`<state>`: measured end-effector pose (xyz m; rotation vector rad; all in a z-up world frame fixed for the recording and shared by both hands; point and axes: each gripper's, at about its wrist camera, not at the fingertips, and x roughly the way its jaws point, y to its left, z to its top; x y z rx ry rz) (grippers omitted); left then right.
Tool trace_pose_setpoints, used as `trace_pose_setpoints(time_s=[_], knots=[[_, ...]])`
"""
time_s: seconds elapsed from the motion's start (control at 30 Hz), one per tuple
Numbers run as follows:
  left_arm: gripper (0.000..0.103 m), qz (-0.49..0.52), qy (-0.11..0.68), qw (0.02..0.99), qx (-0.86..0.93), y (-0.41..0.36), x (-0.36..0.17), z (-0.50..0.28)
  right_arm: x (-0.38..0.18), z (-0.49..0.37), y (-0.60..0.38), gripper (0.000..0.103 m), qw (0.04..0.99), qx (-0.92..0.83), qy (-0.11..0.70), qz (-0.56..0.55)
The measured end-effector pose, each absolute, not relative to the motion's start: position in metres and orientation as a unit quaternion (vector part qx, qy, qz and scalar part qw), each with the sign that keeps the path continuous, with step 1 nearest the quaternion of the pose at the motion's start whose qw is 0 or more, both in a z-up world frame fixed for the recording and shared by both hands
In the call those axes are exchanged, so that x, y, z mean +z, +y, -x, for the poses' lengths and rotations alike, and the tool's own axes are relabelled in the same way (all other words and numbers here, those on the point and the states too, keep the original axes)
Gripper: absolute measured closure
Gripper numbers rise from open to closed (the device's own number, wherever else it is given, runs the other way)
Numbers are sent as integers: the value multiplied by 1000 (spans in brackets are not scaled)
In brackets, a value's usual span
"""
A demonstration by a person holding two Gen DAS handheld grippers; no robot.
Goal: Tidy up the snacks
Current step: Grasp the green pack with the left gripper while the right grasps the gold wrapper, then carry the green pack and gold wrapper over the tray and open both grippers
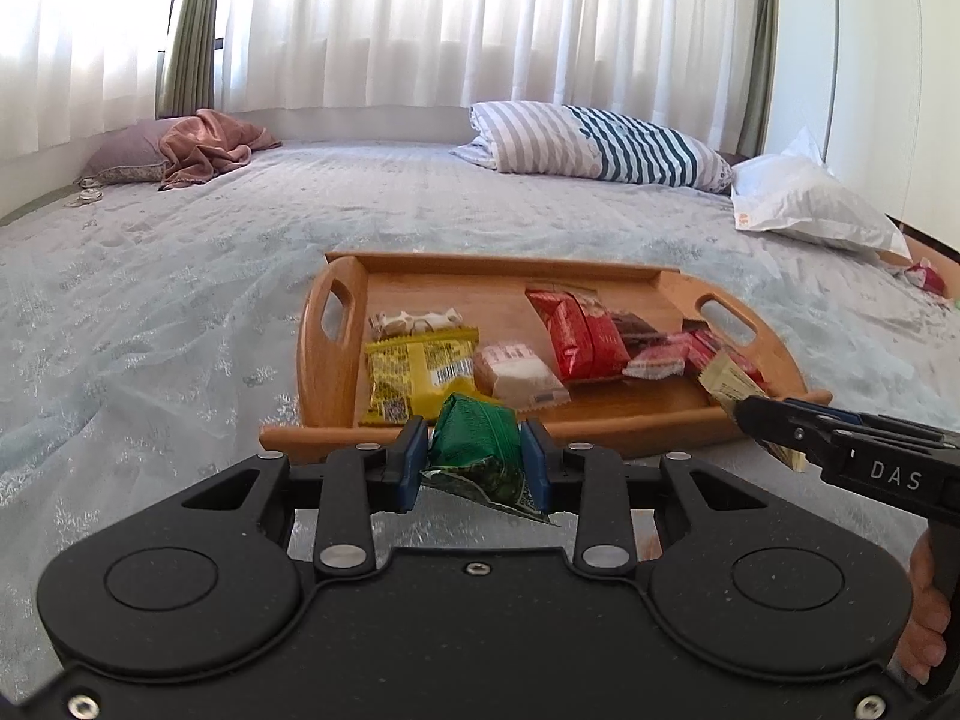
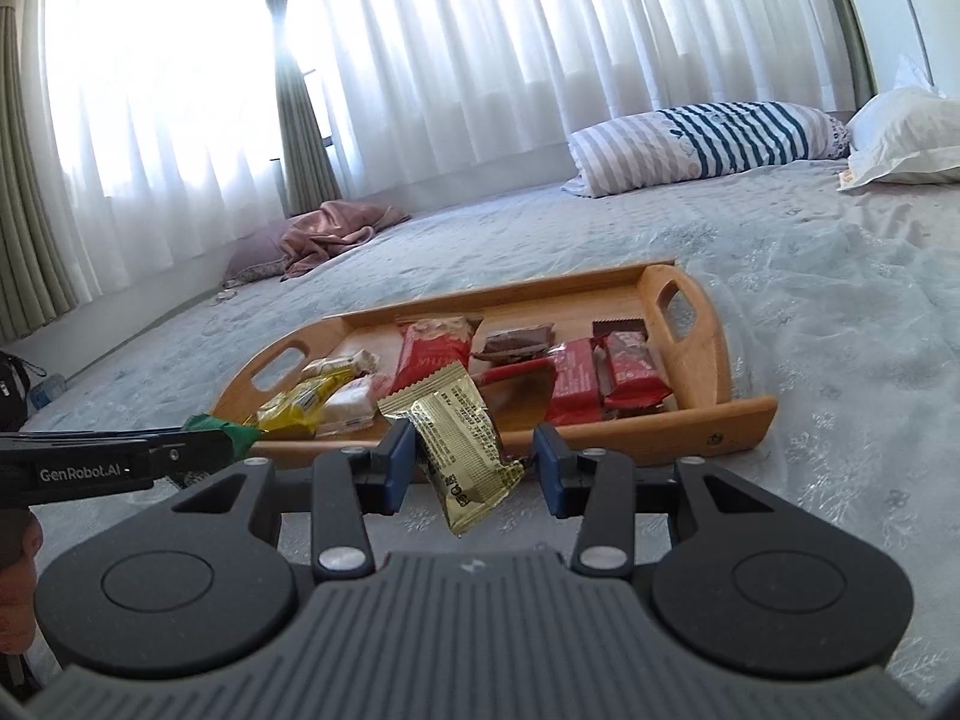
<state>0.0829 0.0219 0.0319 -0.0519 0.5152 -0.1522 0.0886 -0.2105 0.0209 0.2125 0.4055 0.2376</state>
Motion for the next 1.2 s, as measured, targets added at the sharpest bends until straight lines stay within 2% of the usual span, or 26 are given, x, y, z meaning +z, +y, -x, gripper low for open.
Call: trace_pose_setpoints(time_s=[0.63, 0.9, 1.2], knots=[[71, 70, 236, 967, -62, 47, 60, -150, 57, -146, -227, 56, 977, 67, 187, -78], [71, 95, 247, 962, -64, 60, 66, -197, 60, -183, -241, 56, 973, 48, 210, -82], [71, 116, 267, 955, -54, 61, 50, -251, 56, -233, -255, 56, 965, 31, 242, -99]])
